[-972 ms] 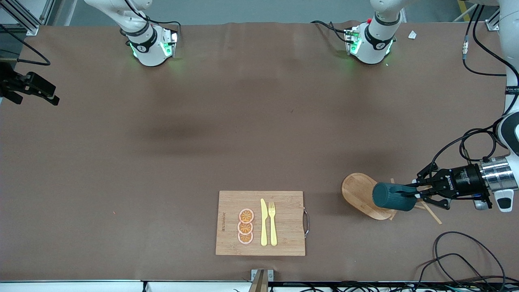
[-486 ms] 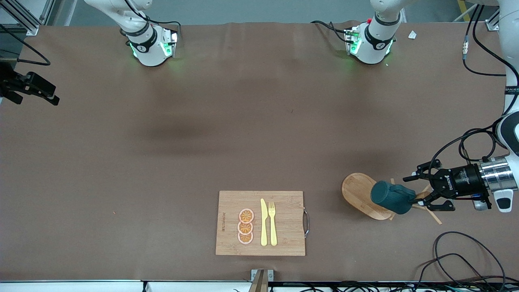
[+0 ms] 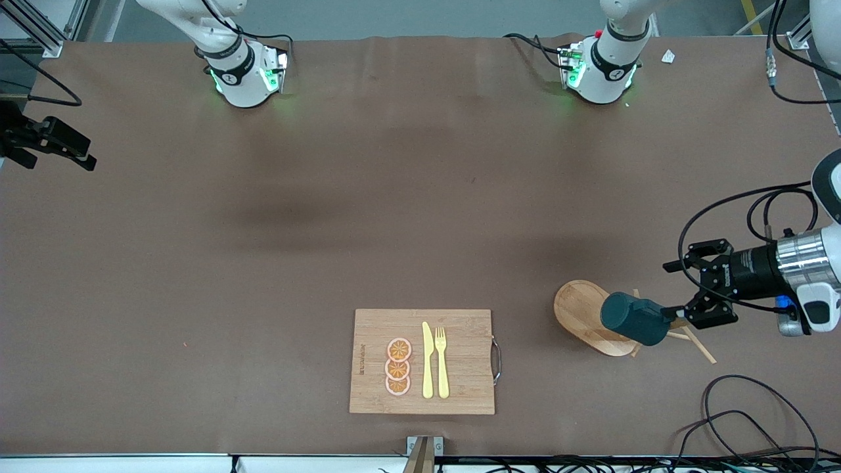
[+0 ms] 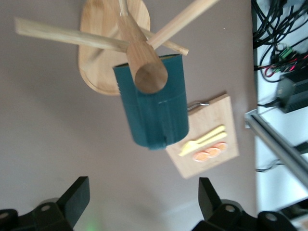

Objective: Pass cup and hang on rack

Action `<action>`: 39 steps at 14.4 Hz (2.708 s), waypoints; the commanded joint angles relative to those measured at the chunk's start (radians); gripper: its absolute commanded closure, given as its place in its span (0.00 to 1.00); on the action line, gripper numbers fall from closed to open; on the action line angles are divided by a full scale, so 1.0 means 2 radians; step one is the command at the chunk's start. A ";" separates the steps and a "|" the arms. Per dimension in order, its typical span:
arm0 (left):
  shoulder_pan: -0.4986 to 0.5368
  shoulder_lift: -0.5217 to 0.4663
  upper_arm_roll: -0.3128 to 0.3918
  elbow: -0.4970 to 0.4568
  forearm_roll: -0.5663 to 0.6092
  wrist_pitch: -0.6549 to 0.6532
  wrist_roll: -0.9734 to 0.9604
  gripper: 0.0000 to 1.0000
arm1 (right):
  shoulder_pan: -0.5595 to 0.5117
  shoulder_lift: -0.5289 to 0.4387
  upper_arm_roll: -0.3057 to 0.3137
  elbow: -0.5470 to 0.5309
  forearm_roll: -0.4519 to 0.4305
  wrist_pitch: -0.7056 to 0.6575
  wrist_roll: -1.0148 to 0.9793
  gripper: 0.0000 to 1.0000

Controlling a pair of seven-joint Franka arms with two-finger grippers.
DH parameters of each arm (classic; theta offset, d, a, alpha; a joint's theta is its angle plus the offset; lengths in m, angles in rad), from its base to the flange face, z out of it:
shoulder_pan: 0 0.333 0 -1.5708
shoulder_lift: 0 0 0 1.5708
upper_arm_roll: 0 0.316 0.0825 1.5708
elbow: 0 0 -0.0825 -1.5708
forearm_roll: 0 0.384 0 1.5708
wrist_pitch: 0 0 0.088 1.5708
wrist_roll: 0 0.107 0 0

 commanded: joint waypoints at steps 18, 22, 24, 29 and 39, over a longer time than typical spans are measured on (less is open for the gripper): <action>0.001 -0.181 0.002 -0.003 0.229 -0.152 0.429 0.00 | -0.006 -0.004 0.004 0.000 0.003 -0.002 -0.005 0.00; -0.158 -0.230 0.220 -0.036 0.151 -0.171 0.485 0.00 | -0.006 -0.004 0.004 0.000 0.003 -0.002 -0.005 0.00; -0.181 -0.253 0.237 -0.062 0.149 -0.171 0.495 0.01 | -0.006 -0.004 0.004 0.000 0.003 -0.002 -0.005 0.00; -0.206 -0.289 0.243 -0.099 0.155 -0.167 0.537 0.00 | -0.006 -0.004 0.004 0.000 0.003 -0.002 -0.005 0.00; -0.227 -0.303 0.243 -0.120 0.155 -0.182 0.499 0.00 | -0.006 -0.004 0.004 0.000 0.003 -0.002 -0.005 0.00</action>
